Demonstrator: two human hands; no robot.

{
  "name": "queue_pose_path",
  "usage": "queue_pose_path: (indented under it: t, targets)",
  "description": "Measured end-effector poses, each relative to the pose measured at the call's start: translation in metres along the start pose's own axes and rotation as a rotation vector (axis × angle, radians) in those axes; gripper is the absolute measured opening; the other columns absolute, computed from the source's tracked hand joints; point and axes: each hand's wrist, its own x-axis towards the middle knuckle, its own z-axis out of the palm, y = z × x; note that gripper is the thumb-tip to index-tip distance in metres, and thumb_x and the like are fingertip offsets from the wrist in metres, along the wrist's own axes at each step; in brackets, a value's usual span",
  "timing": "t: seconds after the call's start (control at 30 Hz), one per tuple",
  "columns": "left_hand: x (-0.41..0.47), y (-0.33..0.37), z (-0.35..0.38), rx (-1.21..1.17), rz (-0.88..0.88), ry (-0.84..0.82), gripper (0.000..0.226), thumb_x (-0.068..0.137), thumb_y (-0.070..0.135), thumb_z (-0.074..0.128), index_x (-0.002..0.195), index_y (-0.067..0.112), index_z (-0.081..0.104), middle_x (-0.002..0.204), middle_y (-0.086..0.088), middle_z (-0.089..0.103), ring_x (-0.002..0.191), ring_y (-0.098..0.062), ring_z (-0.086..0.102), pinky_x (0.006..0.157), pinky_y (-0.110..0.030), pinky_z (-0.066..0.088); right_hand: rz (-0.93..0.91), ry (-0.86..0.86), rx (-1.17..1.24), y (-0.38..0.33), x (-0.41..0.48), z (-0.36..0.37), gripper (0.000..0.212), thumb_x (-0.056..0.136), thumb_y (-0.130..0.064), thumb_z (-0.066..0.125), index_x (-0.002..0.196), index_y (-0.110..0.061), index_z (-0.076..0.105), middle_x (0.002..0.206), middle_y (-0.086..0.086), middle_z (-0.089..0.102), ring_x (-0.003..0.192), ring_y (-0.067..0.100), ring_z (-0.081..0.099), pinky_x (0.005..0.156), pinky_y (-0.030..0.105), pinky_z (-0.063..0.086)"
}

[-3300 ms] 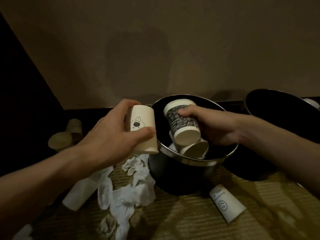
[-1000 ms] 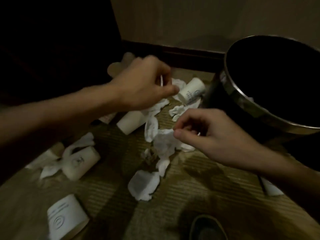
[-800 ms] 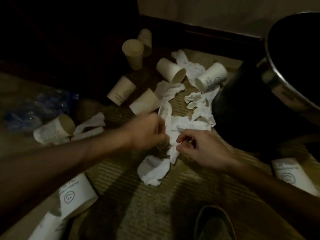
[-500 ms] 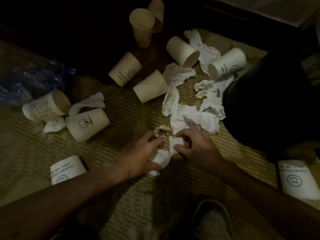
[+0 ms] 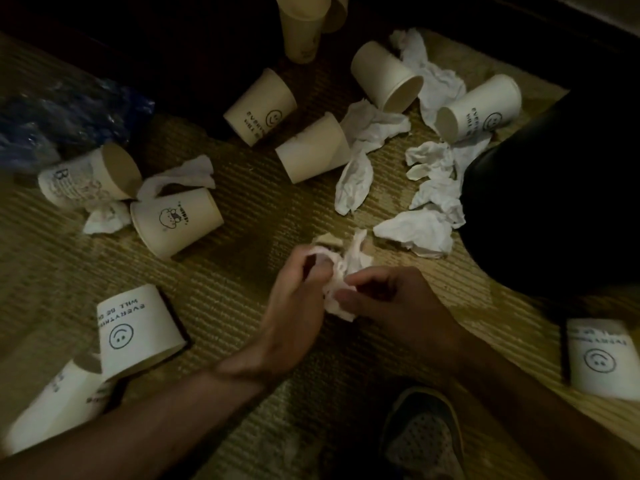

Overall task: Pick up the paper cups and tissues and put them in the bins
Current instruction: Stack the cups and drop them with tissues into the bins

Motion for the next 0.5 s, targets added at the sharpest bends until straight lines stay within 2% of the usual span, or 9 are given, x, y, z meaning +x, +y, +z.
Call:
queue_pose_path:
  t: [0.03, 0.1, 0.17, 0.23, 0.33, 0.4, 0.5]
  targets:
    - [-0.002, 0.005, 0.006, -0.105, -0.059, -0.002, 0.018, 0.085, 0.036, 0.049, 0.090, 0.030, 0.065, 0.083, 0.011, 0.069, 0.076, -0.007, 0.066, 0.059, -0.019, 0.051, 0.002, -0.045, 0.048, -0.003, -0.003, 0.003, 0.012, 0.067, -0.031, 0.077, 0.079, -0.029, 0.076, 0.080, -0.004, 0.076, 0.075, 0.007, 0.071, 0.065, 0.017, 0.052]
    - [-0.003, 0.014, 0.014, -0.167, -0.102, -0.007, 0.025, 0.092, 0.039, 0.049, 0.093, 0.023, 0.068, 0.086, 0.001, 0.072, 0.081, -0.017, 0.070, 0.058, -0.023, 0.055, -0.021, -0.135, 0.109, -0.006, -0.007, 0.009, 0.011, 0.074, -0.019, 0.075, 0.078, -0.029, 0.078, 0.078, -0.006, 0.075, 0.074, 0.004, 0.070, 0.065, 0.015, 0.050]
    - [-0.007, 0.020, 0.018, -0.206, -0.141, -0.024, 0.027, 0.089, 0.045, 0.052, 0.080, 0.028, 0.071, 0.077, 0.002, 0.073, 0.072, -0.013, 0.071, 0.053, -0.022, 0.055, -0.037, -0.170, 0.111, -0.009, -0.008, 0.009, 0.018, 0.083, -0.002, 0.068, 0.086, -0.017, 0.077, 0.079, -0.003, 0.075, 0.074, 0.006, 0.070, 0.066, 0.015, 0.050]
    - [-0.010, 0.023, 0.016, -0.180, -0.150, -0.021, 0.030, 0.089, 0.048, 0.060, 0.068, 0.028, 0.068, 0.061, 0.007, 0.066, 0.053, -0.005, 0.063, 0.043, -0.020, 0.047, -0.035, -0.211, 0.094, -0.012, -0.010, 0.007, 0.015, 0.087, 0.000, 0.063, 0.096, -0.004, 0.074, 0.085, 0.004, 0.075, 0.079, 0.013, 0.071, 0.072, 0.020, 0.052]
    - [-0.009, 0.016, 0.005, -0.049, -0.083, 0.107, 0.029, 0.089, 0.042, 0.065, 0.069, 0.019, 0.065, 0.058, 0.007, 0.064, 0.049, -0.004, 0.059, 0.040, -0.020, 0.043, 0.008, -0.303, 0.093, -0.018, -0.011, 0.006, 0.017, 0.087, -0.006, 0.065, 0.101, -0.009, 0.075, 0.093, 0.011, 0.075, 0.087, 0.021, 0.072, 0.078, 0.028, 0.055]
    - [-0.004, 0.011, -0.005, 0.076, -0.056, 0.200, 0.023, 0.088, 0.041, 0.065, 0.077, 0.020, 0.066, 0.066, 0.006, 0.068, 0.057, -0.004, 0.063, 0.045, -0.020, 0.044, 0.044, -0.183, 0.082, -0.019, -0.003, 0.004, 0.013, 0.087, -0.007, 0.066, 0.094, -0.013, 0.076, 0.083, 0.008, 0.075, 0.074, 0.014, 0.071, 0.065, 0.021, 0.053]
    - [0.002, 0.004, -0.023, 0.238, -0.090, 0.256, 0.006, 0.091, 0.028, 0.061, 0.097, 0.029, 0.061, 0.089, 0.014, 0.062, 0.079, -0.002, 0.059, 0.057, -0.018, 0.043, -0.001, 0.136, -0.162, -0.015, 0.021, -0.003, 0.008, 0.089, -0.012, 0.066, 0.094, -0.018, 0.069, 0.067, 0.002, 0.067, 0.057, 0.006, 0.060, 0.055, 0.020, 0.048]
